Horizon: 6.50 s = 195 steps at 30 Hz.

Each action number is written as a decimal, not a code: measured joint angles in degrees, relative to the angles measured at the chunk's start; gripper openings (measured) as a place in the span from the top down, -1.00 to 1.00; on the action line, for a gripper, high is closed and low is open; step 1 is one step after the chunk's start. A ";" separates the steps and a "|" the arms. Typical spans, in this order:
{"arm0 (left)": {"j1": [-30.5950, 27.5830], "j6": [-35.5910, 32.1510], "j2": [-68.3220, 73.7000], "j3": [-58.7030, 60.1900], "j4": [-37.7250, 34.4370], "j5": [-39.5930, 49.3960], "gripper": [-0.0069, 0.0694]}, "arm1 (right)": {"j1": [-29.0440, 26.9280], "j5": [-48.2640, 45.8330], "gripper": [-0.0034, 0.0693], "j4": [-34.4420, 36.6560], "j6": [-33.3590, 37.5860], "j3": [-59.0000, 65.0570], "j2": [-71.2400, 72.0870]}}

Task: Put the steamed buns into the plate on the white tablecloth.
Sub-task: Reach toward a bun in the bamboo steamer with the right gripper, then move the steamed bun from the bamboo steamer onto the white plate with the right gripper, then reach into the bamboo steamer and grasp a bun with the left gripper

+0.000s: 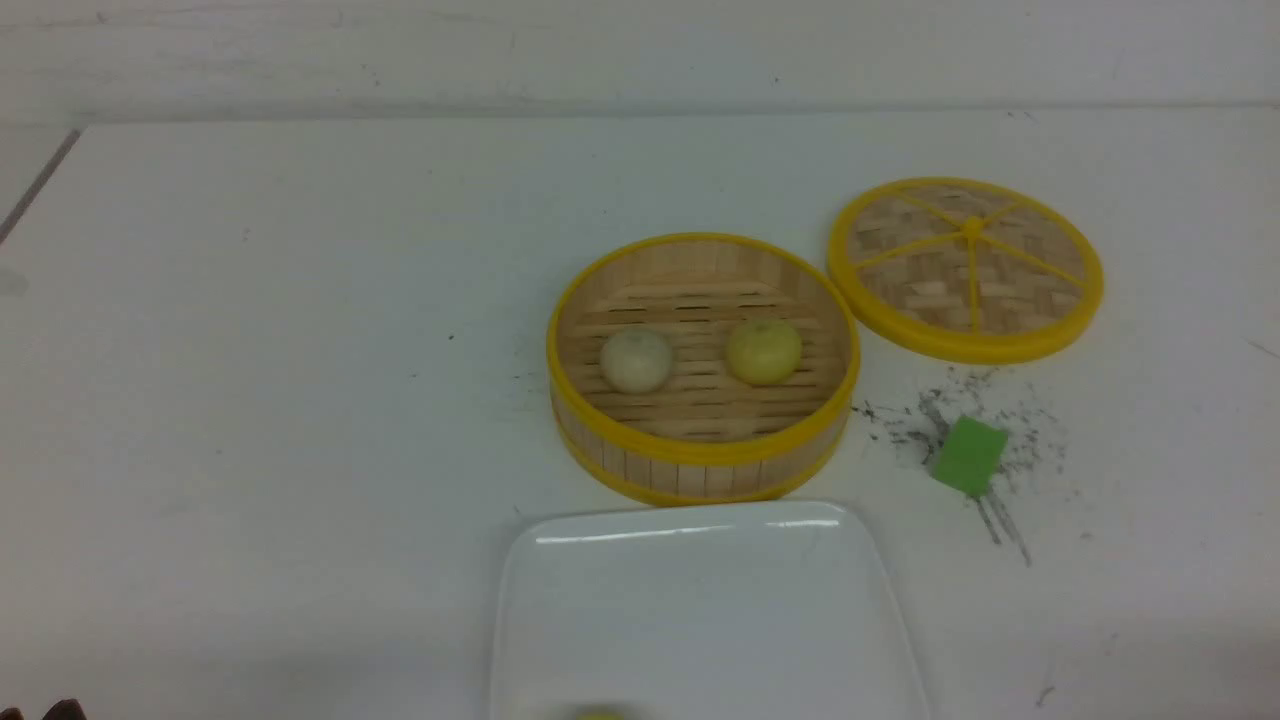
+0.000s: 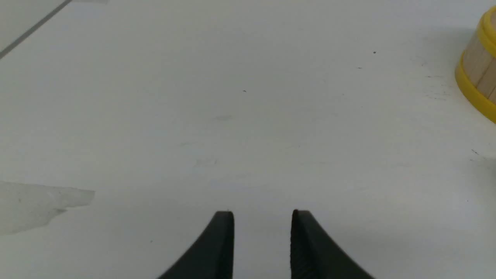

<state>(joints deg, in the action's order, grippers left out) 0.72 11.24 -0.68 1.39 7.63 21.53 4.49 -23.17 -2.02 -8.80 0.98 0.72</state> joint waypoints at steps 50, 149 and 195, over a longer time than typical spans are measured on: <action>0.00 6.06 0.00 0.00 -6.51 -0.19 0.19 | 0.00 0.12 0.25 0.60 -3.15 0.00 0.00; 0.06 -22.00 67.37 -47.90 -41.51 33.33 -0.12 | 27.72 -46.11 0.86 7.72 3.72 -100.74 -103.52; 26.44 4.93 103.49 -88.84 -15.35 32.00 0.44 | 18.67 -40.78 0.94 -4.45 0.58 -49.28 -41.72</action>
<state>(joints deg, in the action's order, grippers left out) 27.16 16.17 102.82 -87.45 -7.72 53.52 23.16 -63.95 -6.47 -8.22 -48.30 -41.00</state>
